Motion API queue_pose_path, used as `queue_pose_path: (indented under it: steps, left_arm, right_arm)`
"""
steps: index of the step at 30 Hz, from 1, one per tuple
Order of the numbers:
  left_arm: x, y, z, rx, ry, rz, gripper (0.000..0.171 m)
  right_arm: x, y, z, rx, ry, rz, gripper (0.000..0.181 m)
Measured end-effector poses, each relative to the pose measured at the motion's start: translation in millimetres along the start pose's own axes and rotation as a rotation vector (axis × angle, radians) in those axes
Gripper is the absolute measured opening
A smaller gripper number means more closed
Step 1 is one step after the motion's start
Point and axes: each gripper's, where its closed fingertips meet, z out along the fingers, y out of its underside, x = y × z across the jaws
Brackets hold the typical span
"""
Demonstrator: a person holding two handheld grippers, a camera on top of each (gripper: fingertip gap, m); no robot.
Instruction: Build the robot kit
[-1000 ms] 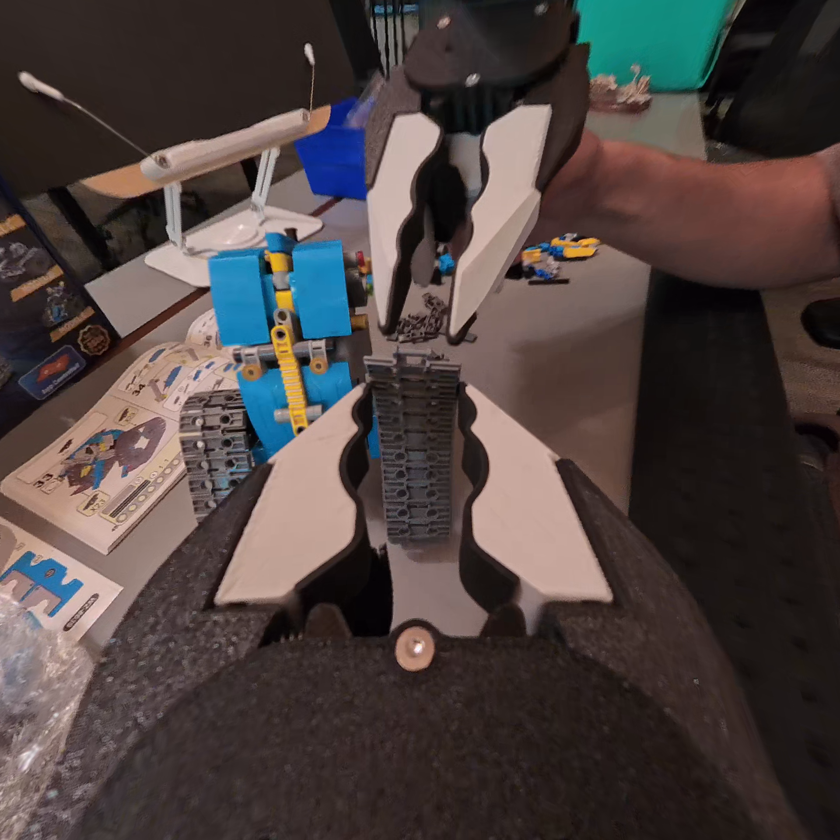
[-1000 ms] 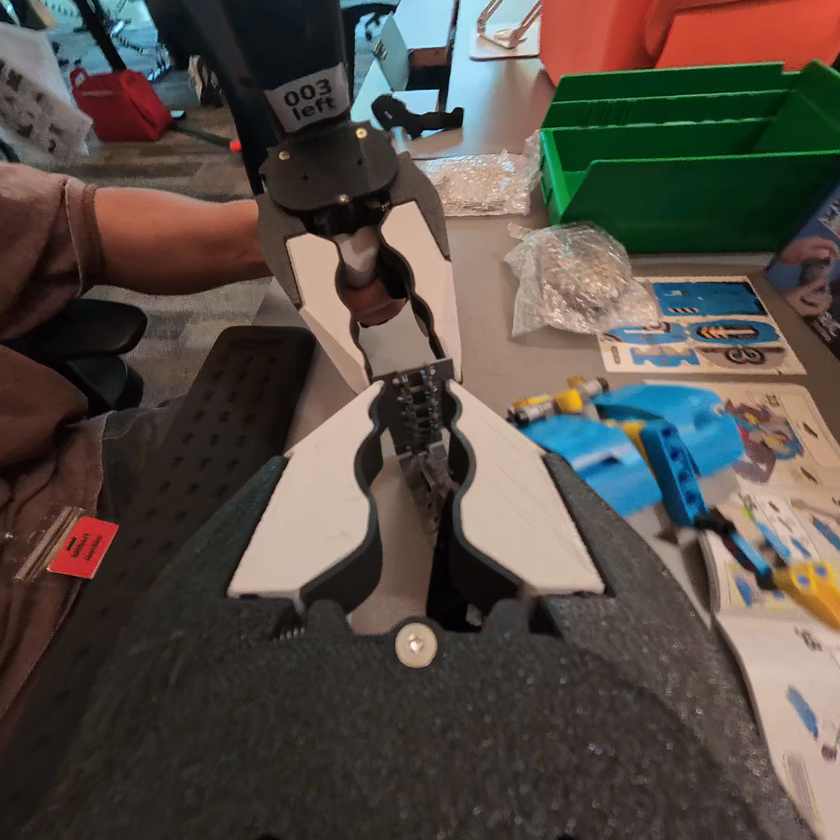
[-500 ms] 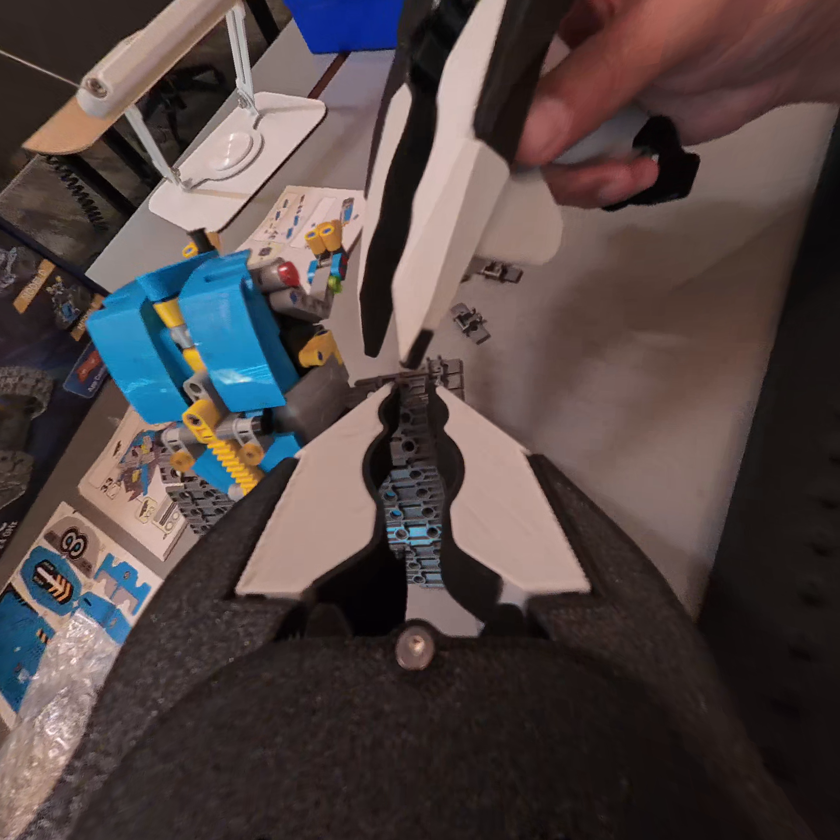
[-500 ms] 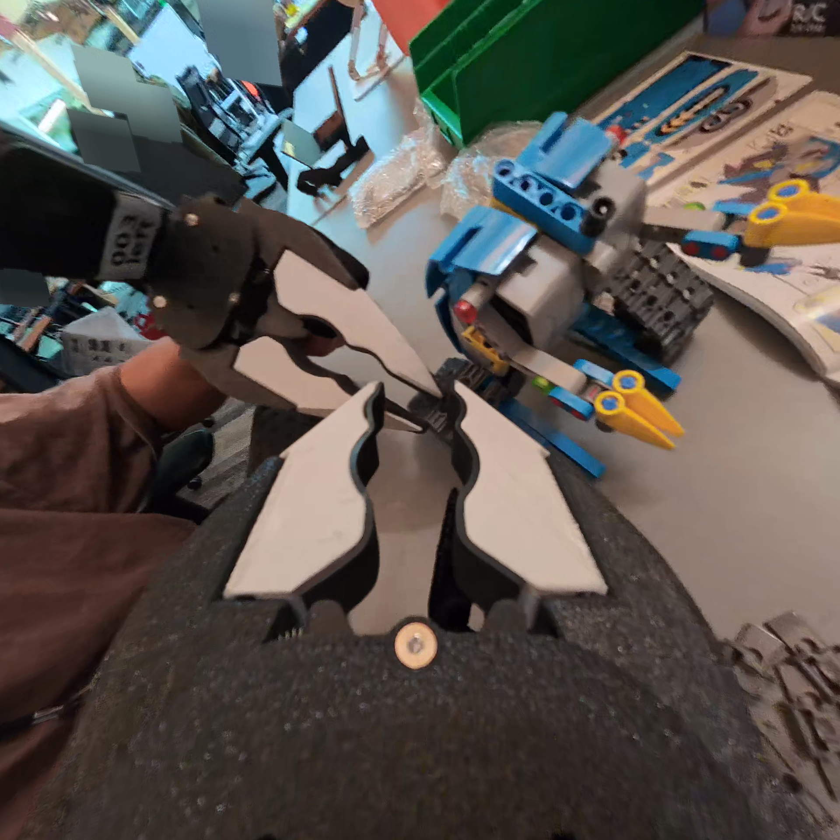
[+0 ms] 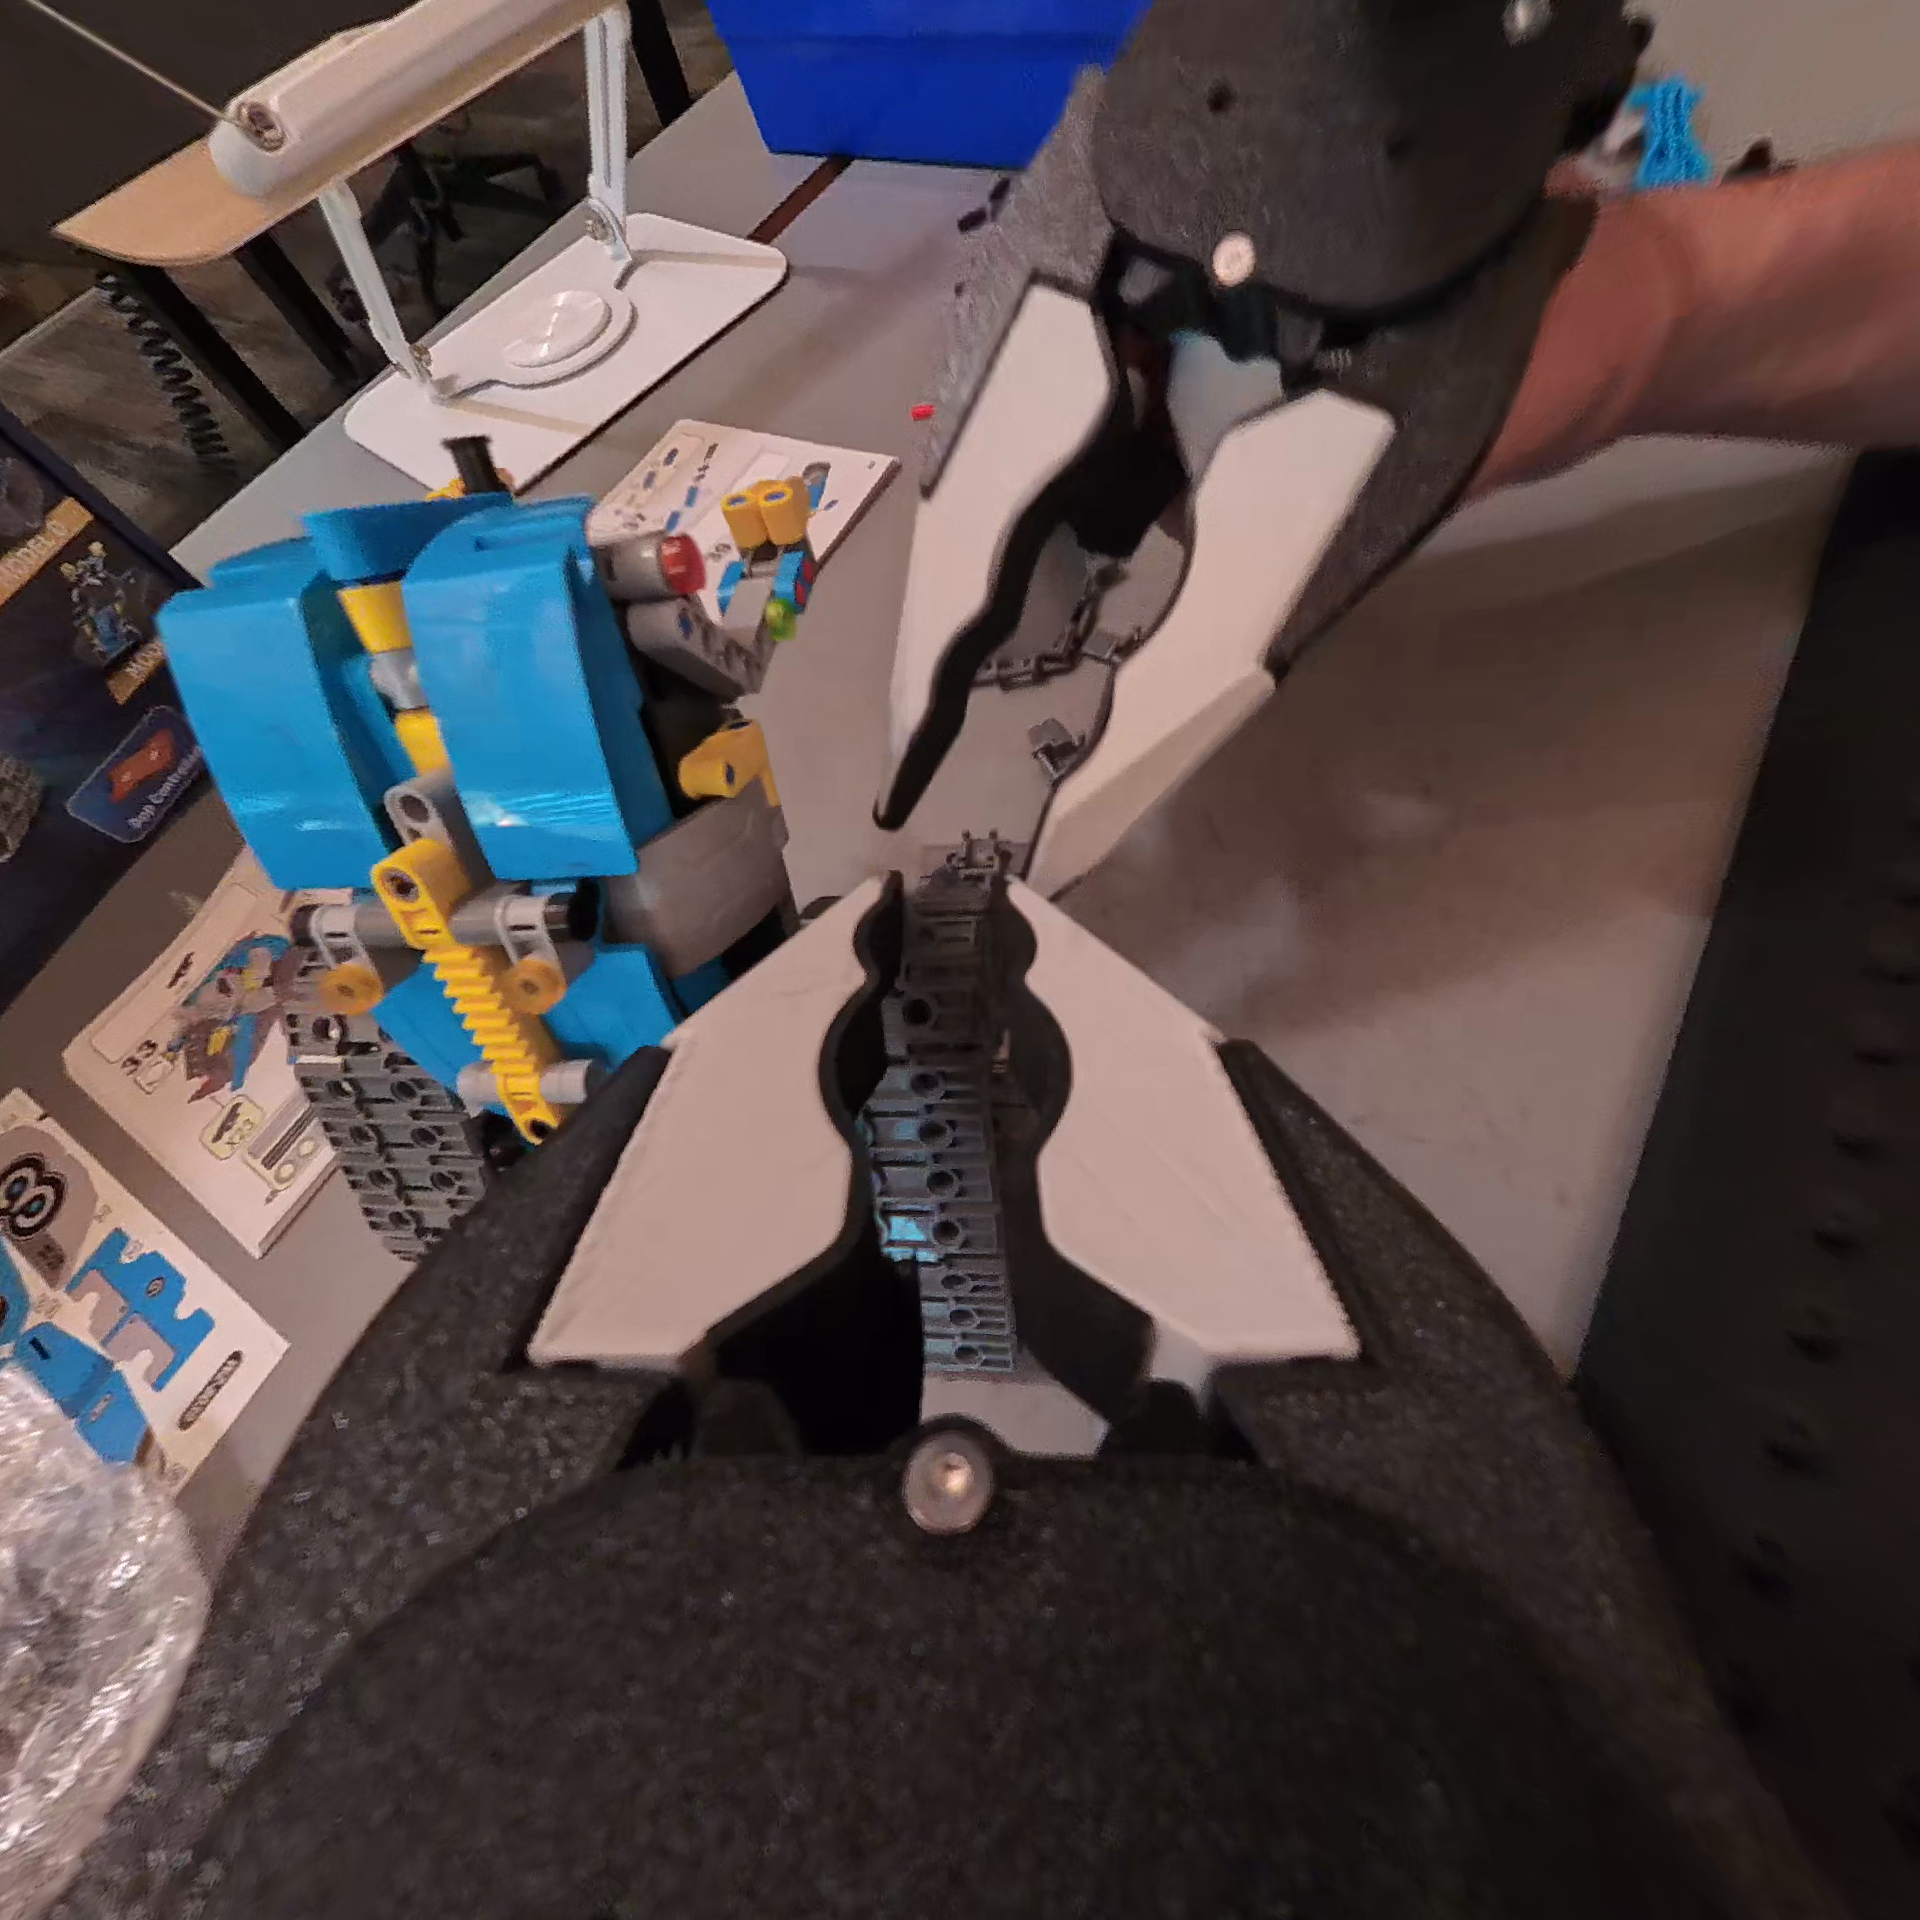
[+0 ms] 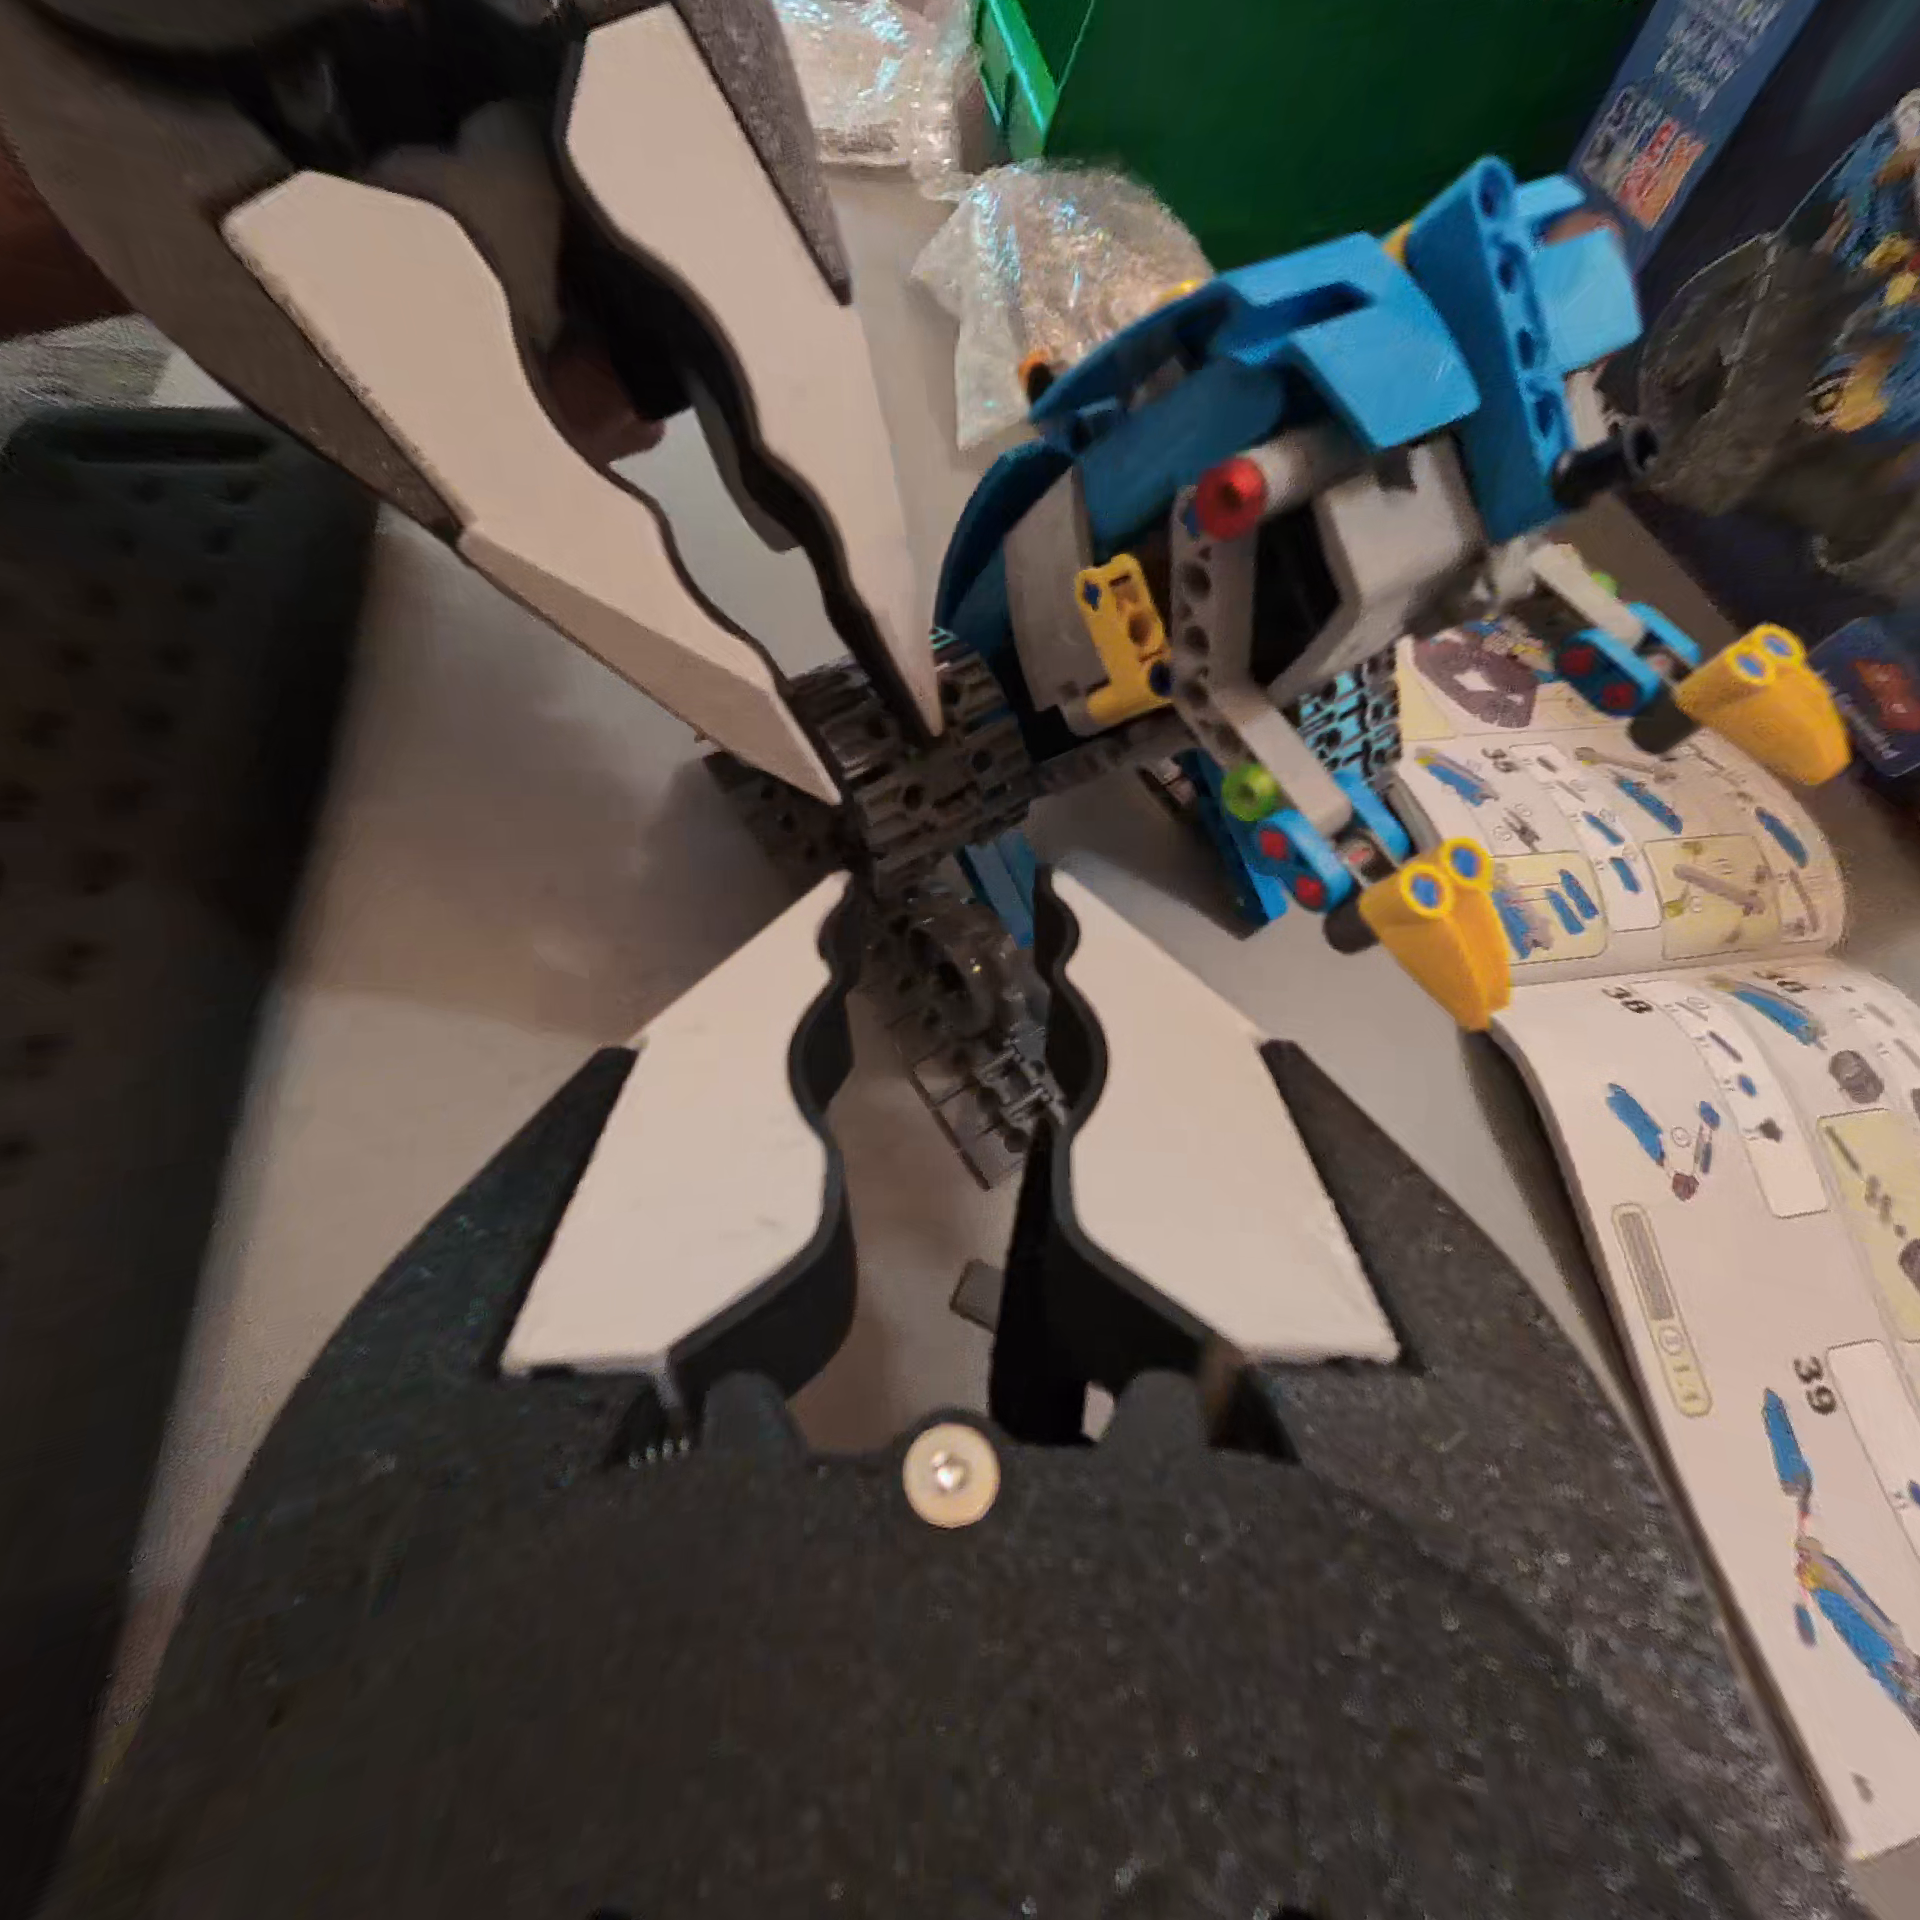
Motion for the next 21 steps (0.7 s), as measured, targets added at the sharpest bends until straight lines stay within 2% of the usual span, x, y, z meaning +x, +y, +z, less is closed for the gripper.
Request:
queue_pose_path:
  steps: [3,5,9,13,15,17,21]
  left_arm:
    - [-1.5,-4.7,-8.3,0.057,0.029,-0.095,0.030]
    - [-5.3,1.5,-17.6,0.072,0.049,-0.158,0.038]
    - [-7.3,49.6,-30.7,-0.081,0.053,-0.167,0.066]
    - [-6.2,81.0,-29.6,-0.162,0.022,-0.127,0.062]
    - [-9.2,94.0,-26.2,-0.220,-0.002,-0.078,0.054]
    - [-7.3,94.5,-25.2,-0.214,0.008,-0.052,0.046]
    - [-6.3,92.0,-23.0,-0.207,0.031,-0.056,0.043]
  right_arm:
    - [-0.1,2.6,5.4,-0.014,0.066,-0.031,0.032]
    - [1.7,5.3,8.4,-0.024,0.093,-0.055,0.032]
    - [1.1,5.3,11.0,-0.013,0.094,-0.053,0.026]
    - [0.7,1.9,6.8,-0.031,0.137,-0.129,0.011]
    - [3.8,-1.8,2.4,-0.038,0.190,-0.191,0.009]
    - [4.5,-3.0,-1.3,-0.061,0.219,-0.244,0.009]
    - [7.7,-10.1,-9.1,-0.061,0.280,-0.321,0.009]
